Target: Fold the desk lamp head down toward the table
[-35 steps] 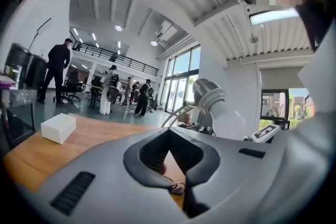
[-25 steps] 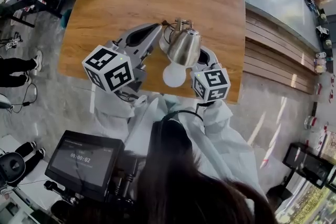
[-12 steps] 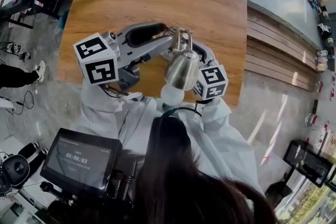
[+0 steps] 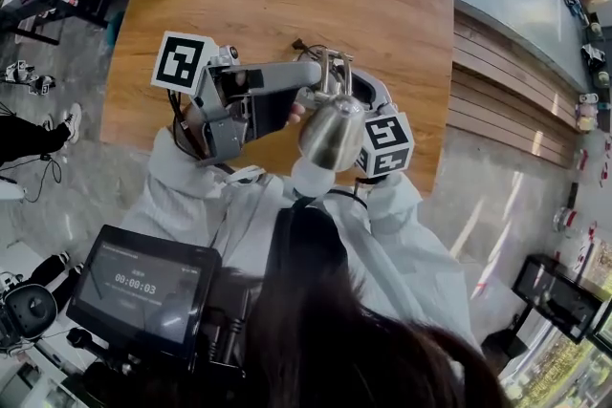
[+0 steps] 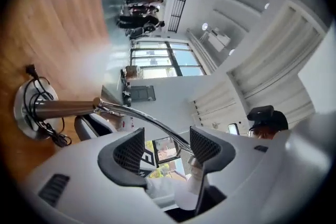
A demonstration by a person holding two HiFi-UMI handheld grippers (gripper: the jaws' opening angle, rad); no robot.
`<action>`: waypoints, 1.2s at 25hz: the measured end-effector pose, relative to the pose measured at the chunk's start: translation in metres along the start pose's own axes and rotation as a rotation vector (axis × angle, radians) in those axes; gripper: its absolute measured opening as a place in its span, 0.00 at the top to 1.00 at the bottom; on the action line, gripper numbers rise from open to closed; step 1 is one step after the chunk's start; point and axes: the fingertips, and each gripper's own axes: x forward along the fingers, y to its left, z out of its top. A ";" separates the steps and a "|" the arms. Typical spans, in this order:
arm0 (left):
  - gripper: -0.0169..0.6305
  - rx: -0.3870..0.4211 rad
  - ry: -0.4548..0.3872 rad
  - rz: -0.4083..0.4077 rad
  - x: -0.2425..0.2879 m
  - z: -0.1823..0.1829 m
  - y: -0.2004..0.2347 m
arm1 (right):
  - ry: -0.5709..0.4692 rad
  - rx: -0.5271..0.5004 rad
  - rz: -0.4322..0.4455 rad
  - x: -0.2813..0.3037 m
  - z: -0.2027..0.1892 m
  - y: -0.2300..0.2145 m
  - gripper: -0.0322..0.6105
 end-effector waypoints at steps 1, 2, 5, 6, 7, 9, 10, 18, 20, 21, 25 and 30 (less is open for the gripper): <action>0.57 -0.032 0.022 0.007 0.004 -0.003 0.002 | 0.000 0.000 0.002 0.000 0.000 0.000 0.89; 0.57 -0.057 0.035 0.011 0.007 -0.004 0.004 | 0.000 -0.002 0.005 0.001 0.000 0.000 0.89; 0.57 -0.128 0.046 0.001 0.012 -0.004 0.004 | -0.002 -0.018 0.015 -0.001 0.001 0.002 0.89; 0.57 -0.141 0.050 0.000 0.014 -0.004 0.004 | -0.001 -0.028 0.018 -0.001 0.001 0.003 0.89; 0.57 -0.148 0.057 0.003 0.015 -0.005 0.004 | 0.000 -0.042 0.019 -0.002 0.002 0.004 0.89; 0.58 -0.151 0.067 0.012 0.017 -0.006 0.004 | 0.005 -0.072 0.020 -0.002 0.002 0.005 0.89; 0.58 -0.152 0.070 0.016 0.017 -0.006 0.004 | 0.005 -0.082 0.020 -0.002 0.002 0.006 0.89; 0.62 -0.151 0.104 0.023 0.021 -0.011 0.002 | 0.002 -0.103 0.045 -0.003 0.002 0.008 0.90; 0.71 -0.132 0.118 0.027 0.023 -0.012 0.000 | 0.000 -0.103 0.061 -0.004 0.002 0.007 0.91; 0.72 -0.129 0.119 0.027 0.023 -0.012 -0.001 | -0.001 -0.098 0.070 -0.004 0.002 0.006 0.91; 0.74 -0.144 0.114 0.001 0.021 -0.012 -0.002 | 0.008 -0.096 0.085 -0.002 0.001 0.007 0.91; 0.77 -0.103 0.136 0.020 0.016 -0.020 0.005 | 0.003 -0.068 0.104 0.002 0.001 0.005 0.91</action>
